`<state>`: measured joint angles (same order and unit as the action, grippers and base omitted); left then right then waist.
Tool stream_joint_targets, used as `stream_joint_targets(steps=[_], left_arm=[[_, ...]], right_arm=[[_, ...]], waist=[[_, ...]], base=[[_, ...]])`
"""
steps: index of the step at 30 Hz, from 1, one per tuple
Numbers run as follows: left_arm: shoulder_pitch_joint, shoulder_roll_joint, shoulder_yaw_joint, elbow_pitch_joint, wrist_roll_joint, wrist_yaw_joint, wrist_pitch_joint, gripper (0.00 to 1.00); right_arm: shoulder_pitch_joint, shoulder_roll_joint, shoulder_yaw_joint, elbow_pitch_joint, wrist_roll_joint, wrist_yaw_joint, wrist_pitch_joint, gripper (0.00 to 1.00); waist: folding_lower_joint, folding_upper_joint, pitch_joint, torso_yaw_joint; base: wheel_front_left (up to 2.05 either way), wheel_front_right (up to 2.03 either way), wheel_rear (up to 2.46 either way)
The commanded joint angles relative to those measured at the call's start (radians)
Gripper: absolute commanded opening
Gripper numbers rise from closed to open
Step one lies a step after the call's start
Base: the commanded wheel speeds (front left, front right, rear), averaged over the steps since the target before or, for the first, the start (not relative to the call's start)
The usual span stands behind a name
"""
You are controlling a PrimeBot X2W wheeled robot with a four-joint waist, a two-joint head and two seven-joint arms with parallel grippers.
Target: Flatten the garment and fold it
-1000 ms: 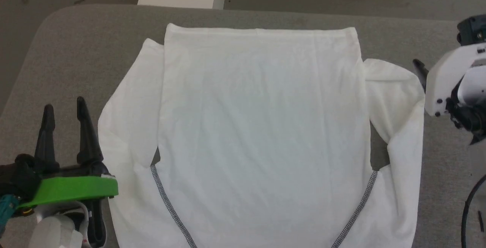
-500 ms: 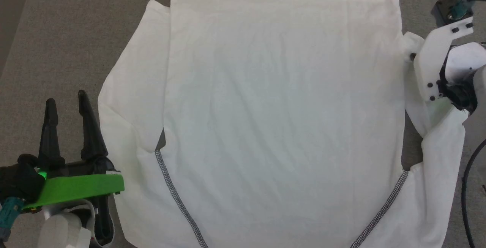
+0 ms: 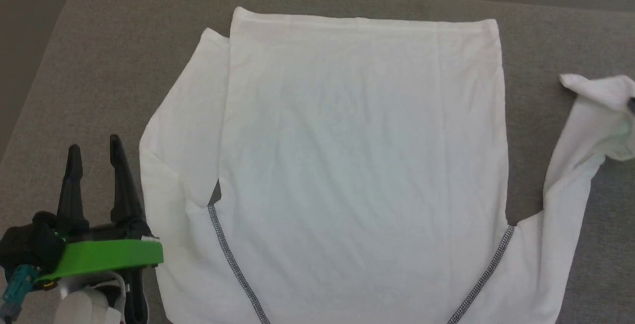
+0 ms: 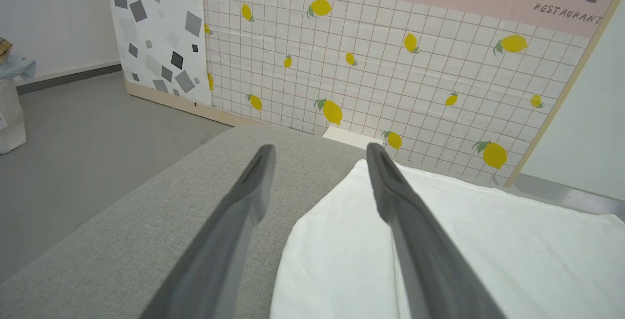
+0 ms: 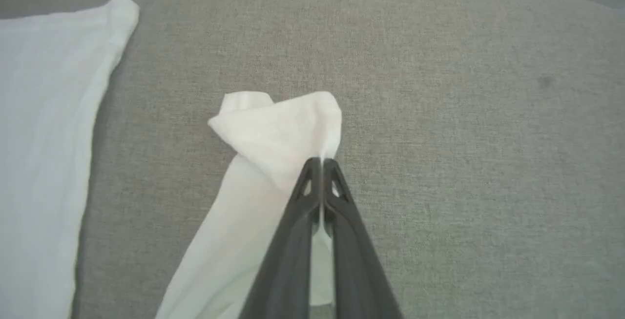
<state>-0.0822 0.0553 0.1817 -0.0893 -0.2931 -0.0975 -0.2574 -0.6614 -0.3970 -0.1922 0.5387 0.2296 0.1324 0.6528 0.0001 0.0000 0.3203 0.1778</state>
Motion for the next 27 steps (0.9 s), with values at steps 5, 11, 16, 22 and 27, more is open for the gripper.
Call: stream_joint_targets(steps=[5, 11, 16, 22, 27], left_arm=[[0.060, -0.005, 0.014, 0.000, -0.008, -0.004, -0.004, 1.00], [0.101, -0.005, 0.013, -0.016, -0.019, 0.009, -0.004, 1.00], [0.124, -0.005, 0.020, -0.031, -0.022, 0.016, -0.004, 1.00], [0.136, -0.005, 0.024, -0.029, -0.026, 0.018, -0.004, 1.00], [0.142, -0.005, 0.021, -0.024, -0.026, 0.019, -0.004, 1.00]], right_arm=[[0.170, 0.004, -0.257, -0.067, 0.024, -0.002, -0.002, 0.00], [0.298, 0.054, -0.523, -0.198, -0.016, -0.002, 0.032, 0.00], [0.353, 0.132, -0.617, -0.332, -0.062, -0.002, 0.075, 0.00], [0.384, 0.149, -0.506, -0.447, -0.039, -0.002, 0.100, 0.00], [0.434, 0.130, -0.312, -0.588, 0.086, -0.002, 0.200, 0.00]], waist=[[-0.0001, 0.0000, -0.118, -0.042], [-0.0001, 0.0000, -0.149, -0.056], [-0.0001, 0.0000, -0.161, -0.070], [-0.0001, 0.0000, -0.178, -0.074], [-0.0001, 0.0000, -0.208, -0.066]], base=[[0.00, 0.00, 0.00], [0.00, 0.00, 0.00], [0.00, 0.00, 0.00], [0.00, 0.00, 0.00], [0.00, 0.00, 0.00]])
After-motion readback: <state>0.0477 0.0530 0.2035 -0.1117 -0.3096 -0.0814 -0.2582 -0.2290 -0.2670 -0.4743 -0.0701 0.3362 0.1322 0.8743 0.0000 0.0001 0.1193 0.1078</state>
